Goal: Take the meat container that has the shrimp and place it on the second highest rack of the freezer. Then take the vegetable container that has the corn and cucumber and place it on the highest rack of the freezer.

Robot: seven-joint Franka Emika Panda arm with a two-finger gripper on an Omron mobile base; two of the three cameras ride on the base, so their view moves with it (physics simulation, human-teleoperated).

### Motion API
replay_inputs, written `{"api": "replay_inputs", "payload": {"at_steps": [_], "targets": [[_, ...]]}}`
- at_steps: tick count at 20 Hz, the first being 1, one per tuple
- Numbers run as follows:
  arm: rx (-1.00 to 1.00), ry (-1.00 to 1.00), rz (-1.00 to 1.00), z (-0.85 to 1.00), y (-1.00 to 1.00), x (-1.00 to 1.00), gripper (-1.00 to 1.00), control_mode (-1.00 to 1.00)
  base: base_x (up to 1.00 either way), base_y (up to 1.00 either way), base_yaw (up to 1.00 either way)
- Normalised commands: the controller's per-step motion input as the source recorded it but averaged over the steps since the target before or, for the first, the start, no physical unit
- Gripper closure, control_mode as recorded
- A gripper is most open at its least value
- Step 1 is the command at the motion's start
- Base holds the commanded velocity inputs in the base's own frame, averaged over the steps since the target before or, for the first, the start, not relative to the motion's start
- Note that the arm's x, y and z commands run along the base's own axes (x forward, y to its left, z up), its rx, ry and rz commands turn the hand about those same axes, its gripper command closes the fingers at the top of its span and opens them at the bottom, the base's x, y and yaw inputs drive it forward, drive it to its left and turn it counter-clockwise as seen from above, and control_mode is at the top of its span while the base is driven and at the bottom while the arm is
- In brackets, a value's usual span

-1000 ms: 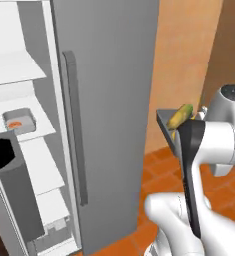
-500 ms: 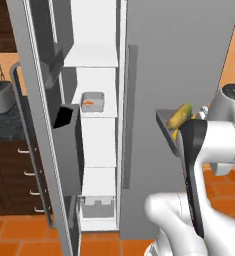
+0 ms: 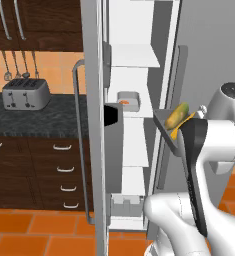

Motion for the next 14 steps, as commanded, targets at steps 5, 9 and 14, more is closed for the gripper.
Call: {"api": "replay_inputs", "payload": {"at_steps": [5, 9, 14], "targets": [[0.0, 0.0, 0.0, 0.0, 0.0, 0.0, 1.0, 1.0, 0.69, -0.04, 0.0], [0.0, 0.0, 0.0, 0.0, 0.0, 0.0, 1.0, 1.0, 0.47, -0.01, 0.03], [0.0, 0.0, 0.0, 0.0, 0.0, 0.0, 1.0, 1.0, 0.15, 0.19, 0.08]]}}
